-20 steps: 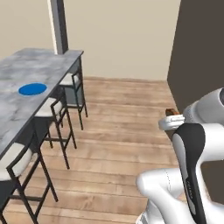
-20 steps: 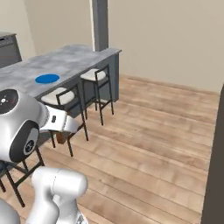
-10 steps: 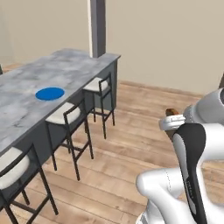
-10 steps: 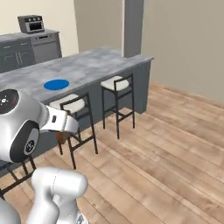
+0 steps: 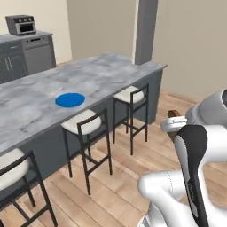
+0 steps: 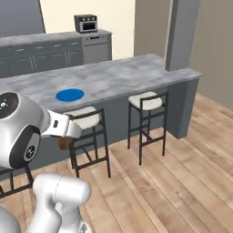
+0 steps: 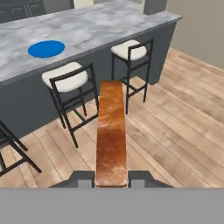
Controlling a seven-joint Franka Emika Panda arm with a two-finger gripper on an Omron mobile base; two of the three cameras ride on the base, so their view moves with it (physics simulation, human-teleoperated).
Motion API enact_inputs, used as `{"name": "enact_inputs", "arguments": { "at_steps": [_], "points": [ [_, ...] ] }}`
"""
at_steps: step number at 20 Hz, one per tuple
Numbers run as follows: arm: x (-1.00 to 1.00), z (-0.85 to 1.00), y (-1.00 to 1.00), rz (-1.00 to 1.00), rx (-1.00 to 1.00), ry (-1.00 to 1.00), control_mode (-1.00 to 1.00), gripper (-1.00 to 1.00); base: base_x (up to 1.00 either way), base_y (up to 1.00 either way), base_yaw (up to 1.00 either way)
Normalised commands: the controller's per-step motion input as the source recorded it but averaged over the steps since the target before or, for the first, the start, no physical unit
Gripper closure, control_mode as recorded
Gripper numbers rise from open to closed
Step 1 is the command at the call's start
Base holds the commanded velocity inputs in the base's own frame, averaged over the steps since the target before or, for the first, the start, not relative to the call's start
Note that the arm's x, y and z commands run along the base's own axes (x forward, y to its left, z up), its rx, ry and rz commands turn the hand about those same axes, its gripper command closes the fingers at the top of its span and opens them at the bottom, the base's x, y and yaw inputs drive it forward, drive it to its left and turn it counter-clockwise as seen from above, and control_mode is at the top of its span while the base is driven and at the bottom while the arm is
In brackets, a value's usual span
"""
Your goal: Start the toaster. Once the lever pops up, take the bread to the plate on the dining counter.
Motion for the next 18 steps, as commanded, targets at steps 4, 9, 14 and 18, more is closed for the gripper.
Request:
{"name": "enact_inputs", "arguments": {
  "at_steps": [4,9,14,18],
  "points": [
    [0.0,0.0,0.0,0.0,0.0,0.0,1.0,1.0,0.94,-0.74,0.55],
    [0.0,0.0,0.0,0.0,0.0,0.0,1.0,1.0,0.91,-0.75,0.53],
    [0.0,0.0,0.0,0.0,0.0,0.0,1.0,1.0,0.88,-0.55,0.53],
    [0.0,0.0,0.0,0.0,0.0,0.0,1.0,1.0,0.81,-0.25,0.47]
  ]
}}
